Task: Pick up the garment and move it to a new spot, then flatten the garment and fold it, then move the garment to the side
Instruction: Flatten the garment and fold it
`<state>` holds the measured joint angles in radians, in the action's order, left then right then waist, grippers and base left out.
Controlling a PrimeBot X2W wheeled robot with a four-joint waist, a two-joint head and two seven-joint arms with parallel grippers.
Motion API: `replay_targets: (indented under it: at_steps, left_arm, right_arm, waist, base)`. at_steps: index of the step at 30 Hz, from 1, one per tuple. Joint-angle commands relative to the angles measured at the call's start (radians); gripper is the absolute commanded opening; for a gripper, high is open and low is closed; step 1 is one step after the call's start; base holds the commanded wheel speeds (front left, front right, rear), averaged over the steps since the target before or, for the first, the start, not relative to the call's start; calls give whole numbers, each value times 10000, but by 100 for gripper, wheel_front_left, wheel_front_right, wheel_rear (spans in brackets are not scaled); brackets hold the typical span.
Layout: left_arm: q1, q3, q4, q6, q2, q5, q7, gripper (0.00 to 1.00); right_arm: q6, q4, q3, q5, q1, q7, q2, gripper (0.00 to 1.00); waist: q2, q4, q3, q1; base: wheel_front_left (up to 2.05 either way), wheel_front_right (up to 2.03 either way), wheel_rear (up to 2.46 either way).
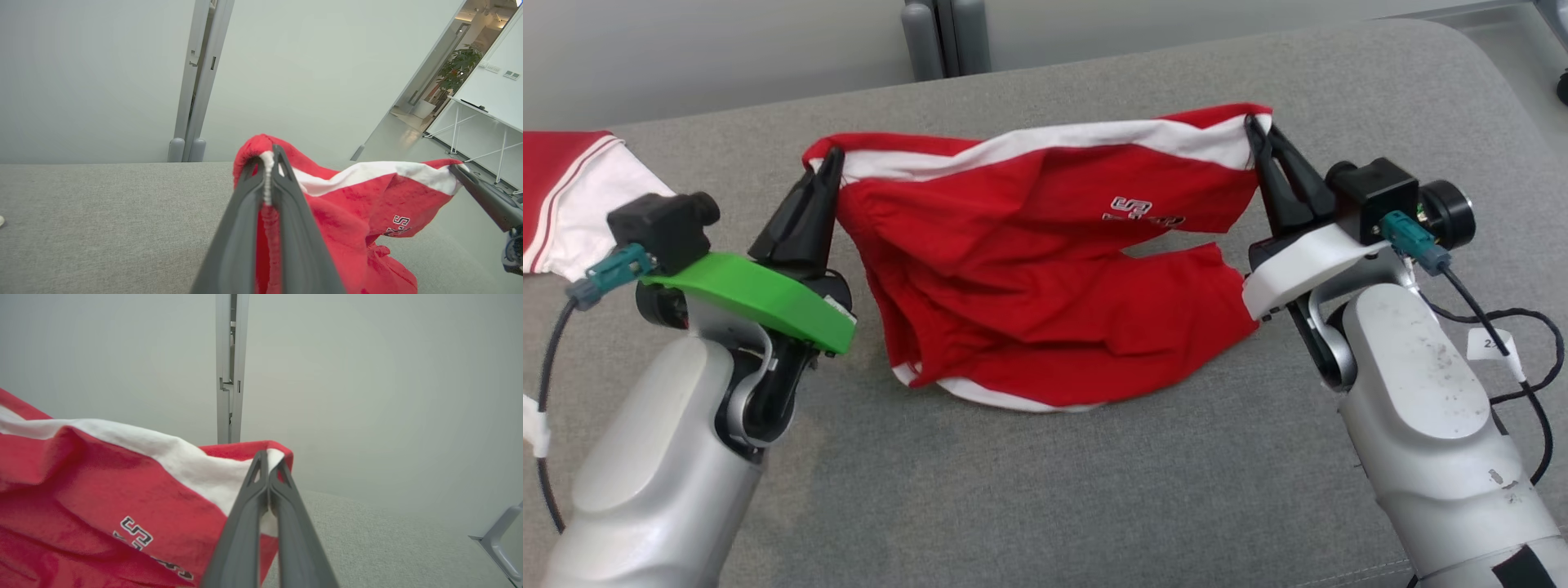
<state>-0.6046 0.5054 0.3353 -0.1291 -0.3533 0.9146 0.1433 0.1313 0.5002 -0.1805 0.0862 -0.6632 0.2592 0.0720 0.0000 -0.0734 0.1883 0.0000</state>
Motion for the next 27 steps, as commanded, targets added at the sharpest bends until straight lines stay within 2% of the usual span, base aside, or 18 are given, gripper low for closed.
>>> replay_targets:
  at_steps: [1,6,11,19,23,27]
  left_arm:
    - [-116,-57,-451,-23,-268,-154,88,0]
    - [-19,-136,-2340,183,-899,-423,-89,0]
    - [26,-290,-4404,591,-1454,-706,-446,0]
    - [-325,-615,-6785,1198,-2179,-894,-1260,0]
    - [-494,-788,-7187,1392,-2423,-830,-1577,0]
    - [-725,-811,-6863,1325,-2353,-620,-1741,0]
  right_arm:
    - [-11,-445,-2,175,26,-106,81,0]
    - [-11,-2349,45,407,298,-645,527,0]
    - [-11,-4724,320,574,708,-1450,863,0]
    - [-11,-8013,1004,495,1351,-2743,998,0]
    - [-11,-8667,1396,443,1461,-3188,1013,0]
    - [-11,-8286,1553,433,1247,-3423,1043,0]
  waist:
    - [0,-5,-319,0]
    - [0,-44,-728,0]
    - [0,-113,-1041,0]
    - [0,-288,-1084,0]
    - [0,-353,-801,0]
    - [0,-360,-282,0]
  base:
    - [0,0,0]
    - [0,0,0]
    - [0,0,0]
    - [0,0,0]
    - [0,0,0]
    - [0,0,0]
